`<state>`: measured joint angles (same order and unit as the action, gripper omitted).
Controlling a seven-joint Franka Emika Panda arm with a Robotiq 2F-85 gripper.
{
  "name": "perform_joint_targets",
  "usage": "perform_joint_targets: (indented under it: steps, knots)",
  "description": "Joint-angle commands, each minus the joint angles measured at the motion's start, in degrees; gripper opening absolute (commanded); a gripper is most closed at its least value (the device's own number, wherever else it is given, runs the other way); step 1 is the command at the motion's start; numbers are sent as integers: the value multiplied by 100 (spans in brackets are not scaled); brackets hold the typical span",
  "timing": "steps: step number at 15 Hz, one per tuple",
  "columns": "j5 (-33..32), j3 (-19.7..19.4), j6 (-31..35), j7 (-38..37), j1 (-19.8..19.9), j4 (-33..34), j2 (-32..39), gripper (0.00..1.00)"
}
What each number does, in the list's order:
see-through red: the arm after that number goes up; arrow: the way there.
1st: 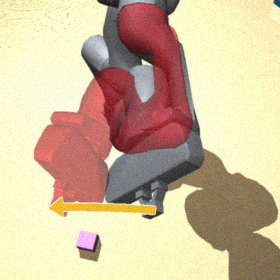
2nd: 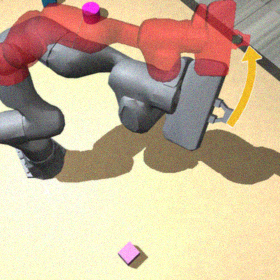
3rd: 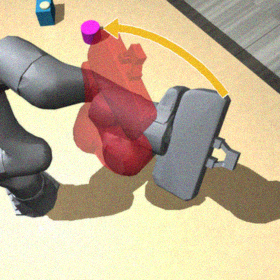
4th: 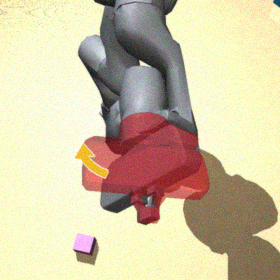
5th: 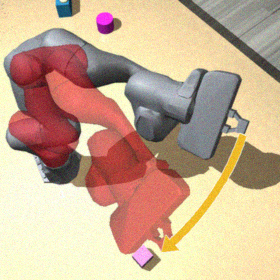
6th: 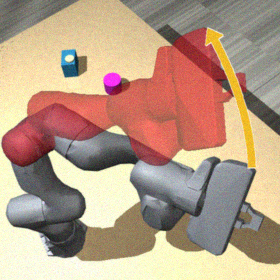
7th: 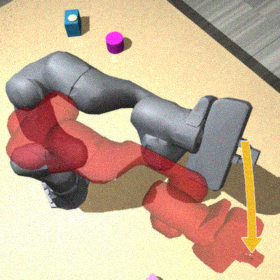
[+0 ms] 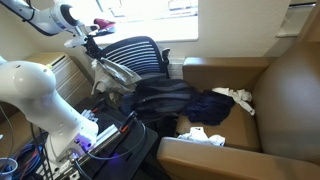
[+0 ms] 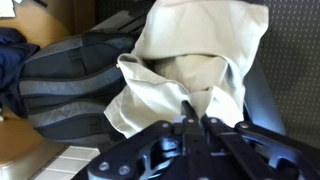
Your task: Remove the clothing from the left armrest of the black chair and place it on the sofa
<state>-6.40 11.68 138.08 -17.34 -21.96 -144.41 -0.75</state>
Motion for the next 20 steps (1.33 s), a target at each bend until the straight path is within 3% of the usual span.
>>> perform_joint_targets:
  steps: [1, 3, 4, 11, 12, 13, 15, 16, 18, 19, 20]
  knots:
    - [169, 226, 28, 326, 234, -208, -288, 3]
    - [278, 250, 49, 557, 254, -485, -669, 1]
    - [-82, 295, 134, -88, 411, -515, -780, 1]
    - [718, -663, -386, 125, 1429, -868, -2548, 1]
    - [450, -1643, -400, 1151, 538, -885, -2711, 1]
    - [649, -1042, -613, 460, 1686, -872, -3010, 1]
    - [428, -1406, -628, 551, 2117, -798, -3199, 1]
    - [634, -1154, -568, 608, 1828, -677, -2859, 3]
    - [583, -1303, -614, 665, 2196, -693, -3100, 3]
    - [582, -1334, -615, 667, 2242, -707, -3135, 3]
    - [669, -1323, -666, 899, 2043, -743, -3117, 1]
